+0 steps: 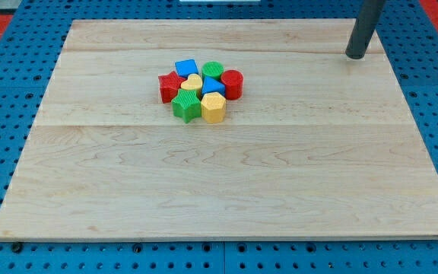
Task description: Separate red circle from group of blocks
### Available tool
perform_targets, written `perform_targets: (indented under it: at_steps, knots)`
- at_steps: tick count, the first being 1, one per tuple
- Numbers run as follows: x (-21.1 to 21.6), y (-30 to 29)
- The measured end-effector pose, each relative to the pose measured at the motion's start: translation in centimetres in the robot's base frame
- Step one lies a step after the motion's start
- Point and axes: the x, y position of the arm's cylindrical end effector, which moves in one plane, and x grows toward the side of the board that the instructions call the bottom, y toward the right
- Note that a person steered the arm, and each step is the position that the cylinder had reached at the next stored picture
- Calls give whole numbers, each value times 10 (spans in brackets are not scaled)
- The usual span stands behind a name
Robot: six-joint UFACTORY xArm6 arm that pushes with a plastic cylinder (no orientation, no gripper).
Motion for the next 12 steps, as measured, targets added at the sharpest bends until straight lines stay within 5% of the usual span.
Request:
perform_targets:
  at_steps: [2, 3, 5, 8, 10, 12]
  knots:
    - [27, 3]
    - [84, 16]
    - [211, -85]
    - [206, -194]
    - [205, -195]
    - [182, -282]
